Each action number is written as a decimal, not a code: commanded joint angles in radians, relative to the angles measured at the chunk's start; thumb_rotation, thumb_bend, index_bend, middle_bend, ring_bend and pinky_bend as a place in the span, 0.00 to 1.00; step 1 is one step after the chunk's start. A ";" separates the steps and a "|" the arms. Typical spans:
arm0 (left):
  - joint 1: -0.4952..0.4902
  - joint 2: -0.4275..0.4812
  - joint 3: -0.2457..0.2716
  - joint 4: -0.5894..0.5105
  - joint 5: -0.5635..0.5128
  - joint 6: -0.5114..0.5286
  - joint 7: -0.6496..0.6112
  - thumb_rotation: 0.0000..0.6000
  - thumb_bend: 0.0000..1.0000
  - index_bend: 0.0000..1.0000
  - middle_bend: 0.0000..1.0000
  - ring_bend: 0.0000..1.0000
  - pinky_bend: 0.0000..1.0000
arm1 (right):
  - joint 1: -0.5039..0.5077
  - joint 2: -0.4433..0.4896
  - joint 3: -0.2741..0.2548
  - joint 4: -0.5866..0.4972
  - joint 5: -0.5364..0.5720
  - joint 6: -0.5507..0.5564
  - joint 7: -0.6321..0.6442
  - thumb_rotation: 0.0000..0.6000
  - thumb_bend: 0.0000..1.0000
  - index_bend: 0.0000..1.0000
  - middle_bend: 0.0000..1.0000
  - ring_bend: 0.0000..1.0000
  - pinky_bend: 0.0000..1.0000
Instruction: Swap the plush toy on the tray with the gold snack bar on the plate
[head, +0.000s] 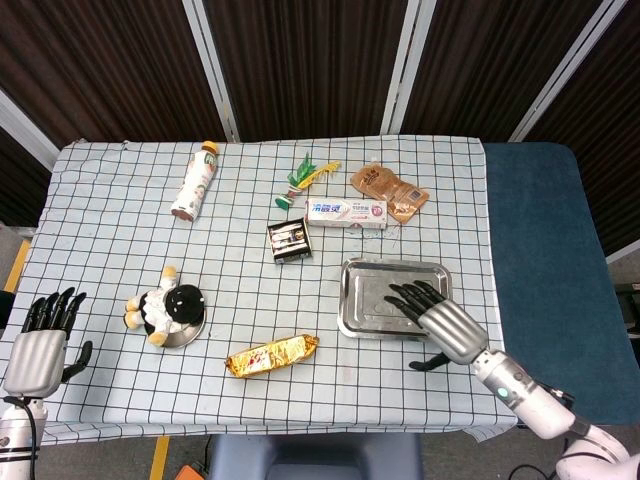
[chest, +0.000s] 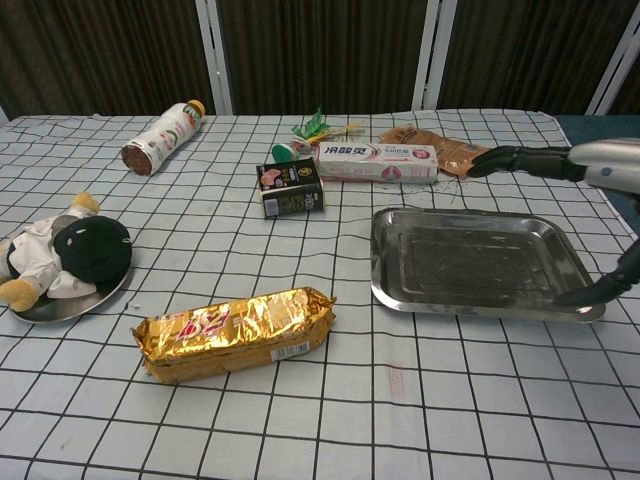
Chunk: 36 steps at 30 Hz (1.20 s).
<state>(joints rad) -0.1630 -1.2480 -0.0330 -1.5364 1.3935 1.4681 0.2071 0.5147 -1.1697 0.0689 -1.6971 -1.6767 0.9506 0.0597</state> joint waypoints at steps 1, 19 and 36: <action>-0.001 0.004 -0.002 -0.007 -0.009 -0.017 0.002 1.00 0.44 0.08 0.04 0.00 0.07 | 0.115 -0.065 0.048 -0.042 0.100 -0.155 -0.042 1.00 0.09 0.08 0.00 0.00 0.00; 0.003 0.026 -0.024 -0.016 -0.049 -0.057 -0.025 1.00 0.44 0.08 0.07 0.00 0.07 | 0.381 -0.420 0.106 0.169 0.454 -0.408 -0.246 1.00 0.08 0.16 0.06 0.01 0.00; 0.008 0.034 -0.037 -0.011 -0.050 -0.066 -0.057 1.00 0.44 0.08 0.09 0.00 0.07 | 0.385 -0.617 0.057 0.382 0.389 -0.195 -0.279 1.00 0.08 0.91 0.60 0.58 0.35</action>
<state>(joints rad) -0.1548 -1.2141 -0.0700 -1.5472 1.3435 1.4022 0.1500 0.9145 -1.7722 0.1336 -1.3308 -1.2597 0.7231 -0.2324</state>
